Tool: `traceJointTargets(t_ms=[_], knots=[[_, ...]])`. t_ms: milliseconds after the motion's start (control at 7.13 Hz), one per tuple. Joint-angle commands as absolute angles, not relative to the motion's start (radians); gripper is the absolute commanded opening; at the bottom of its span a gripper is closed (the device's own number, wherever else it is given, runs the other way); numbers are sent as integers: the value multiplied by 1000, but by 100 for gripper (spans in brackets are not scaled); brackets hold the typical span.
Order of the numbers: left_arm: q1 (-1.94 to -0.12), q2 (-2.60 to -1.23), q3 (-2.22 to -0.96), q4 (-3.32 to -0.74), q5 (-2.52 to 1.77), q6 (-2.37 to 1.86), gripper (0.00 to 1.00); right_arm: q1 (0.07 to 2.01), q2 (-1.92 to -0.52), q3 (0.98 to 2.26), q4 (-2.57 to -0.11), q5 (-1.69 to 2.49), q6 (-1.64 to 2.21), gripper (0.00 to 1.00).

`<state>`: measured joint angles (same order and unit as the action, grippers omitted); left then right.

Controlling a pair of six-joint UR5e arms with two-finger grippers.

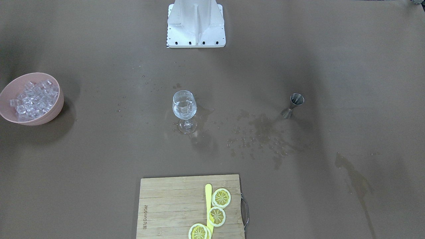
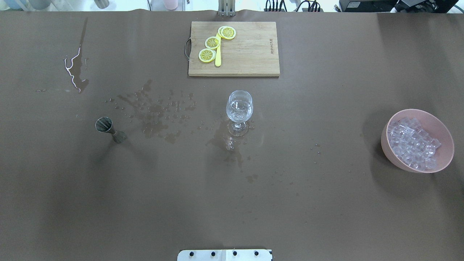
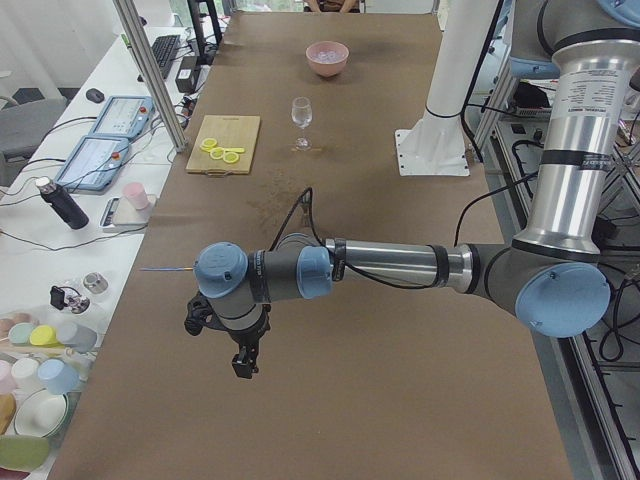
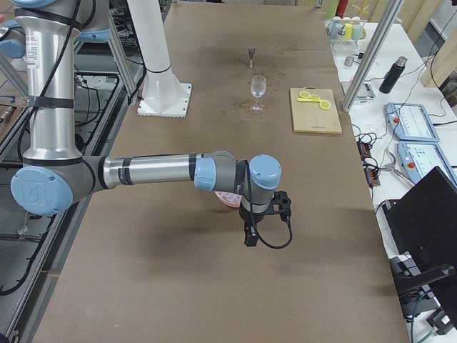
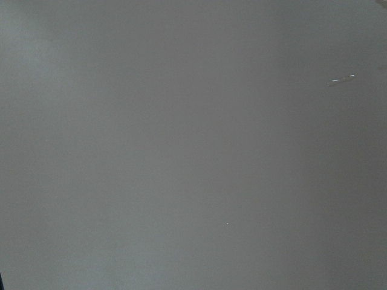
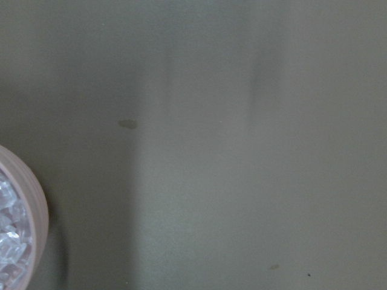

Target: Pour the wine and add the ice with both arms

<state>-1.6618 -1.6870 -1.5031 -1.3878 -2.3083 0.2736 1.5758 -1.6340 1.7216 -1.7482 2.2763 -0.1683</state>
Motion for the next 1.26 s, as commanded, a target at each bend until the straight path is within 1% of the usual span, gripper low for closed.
traceJointTargets(t_ms=[0,1122], knots=[[-1664,-1683,-1494,-1390,-2292,265,99,1656,-1666,1723,-1750,2278,-202,100],[-1698,-1680,-1466,-1391,-2290,264,99,1675,-1666,1735,-1749,2319,-192,100]])
